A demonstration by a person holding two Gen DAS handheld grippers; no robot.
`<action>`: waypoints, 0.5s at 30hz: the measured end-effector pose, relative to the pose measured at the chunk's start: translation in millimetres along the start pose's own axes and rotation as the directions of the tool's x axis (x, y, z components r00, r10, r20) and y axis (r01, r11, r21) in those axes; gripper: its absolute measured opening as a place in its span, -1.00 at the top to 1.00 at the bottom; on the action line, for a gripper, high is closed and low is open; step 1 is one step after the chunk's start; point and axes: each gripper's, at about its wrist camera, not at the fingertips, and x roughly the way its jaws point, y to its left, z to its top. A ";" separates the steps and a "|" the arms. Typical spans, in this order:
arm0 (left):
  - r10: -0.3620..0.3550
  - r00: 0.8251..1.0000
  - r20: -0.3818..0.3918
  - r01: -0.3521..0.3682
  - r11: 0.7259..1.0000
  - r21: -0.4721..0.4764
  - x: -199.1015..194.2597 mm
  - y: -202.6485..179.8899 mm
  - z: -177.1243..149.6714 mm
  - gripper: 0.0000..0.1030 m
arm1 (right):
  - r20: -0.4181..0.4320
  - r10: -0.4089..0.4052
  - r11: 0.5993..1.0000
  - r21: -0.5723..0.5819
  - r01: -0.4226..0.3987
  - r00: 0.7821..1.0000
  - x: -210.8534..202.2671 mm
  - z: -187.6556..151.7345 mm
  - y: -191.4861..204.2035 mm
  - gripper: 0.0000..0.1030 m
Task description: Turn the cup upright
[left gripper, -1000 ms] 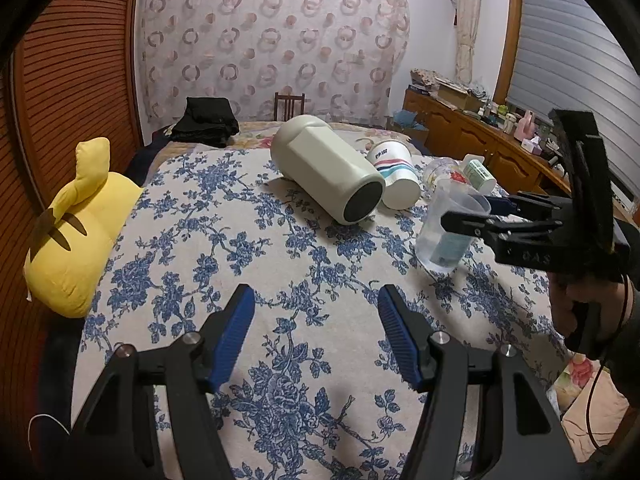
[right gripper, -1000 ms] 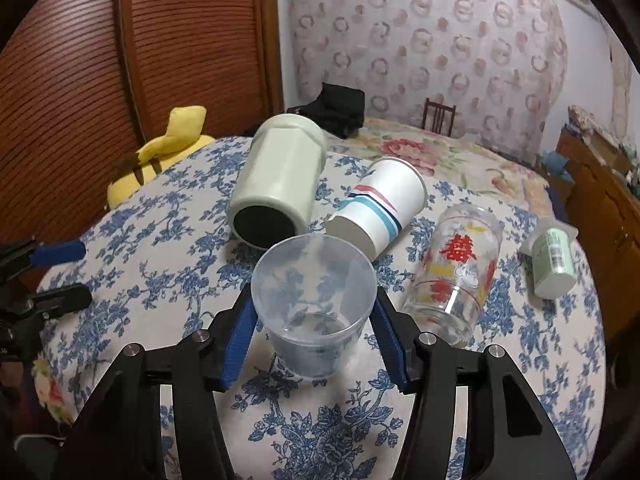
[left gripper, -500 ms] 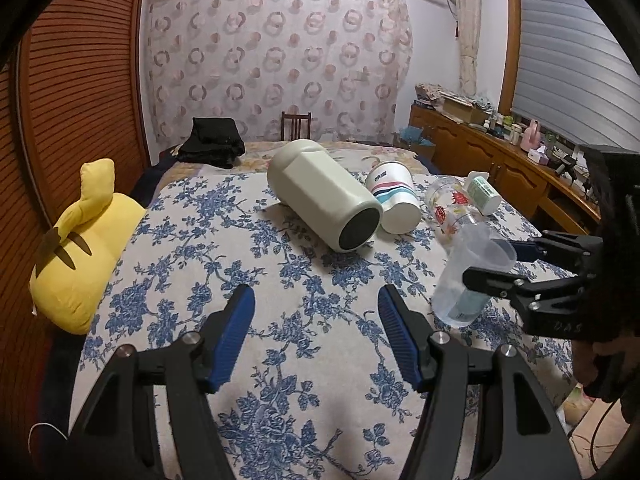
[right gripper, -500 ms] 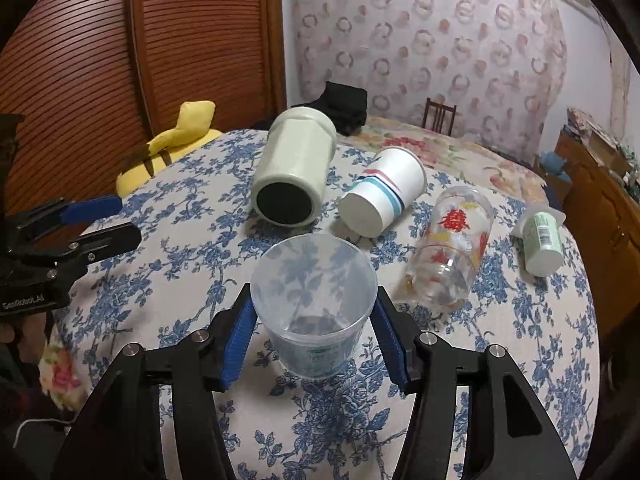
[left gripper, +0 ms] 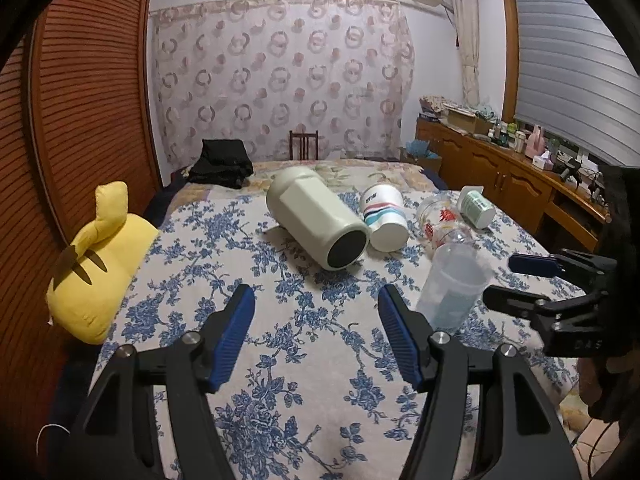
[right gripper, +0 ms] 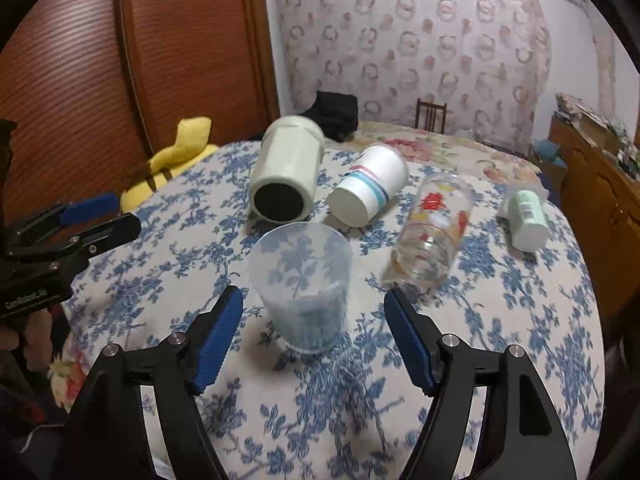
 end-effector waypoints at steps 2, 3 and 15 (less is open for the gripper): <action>0.013 1.000 0.023 -0.013 1.000 0.004 -8.6 -3.8 1.3 -0.23 | 0.037 -0.021 0.999 0.027 0.020 0.999 -15.5 -2.0 -2.7 -0.48; 0.017 0.999 0.031 -0.018 1.000 0.004 -11.7 -4.5 2.2 -0.23 | 0.052 -0.029 0.999 0.037 0.027 0.998 -21.1 -2.9 -3.6 -0.49; 0.089 0.986 0.139 -0.085 0.996 -0.032 -45.7 -5.4 -5.2 -0.24 | 0.283 -0.202 0.976 0.135 0.169 0.938 -96.4 -18.8 3.3 -0.50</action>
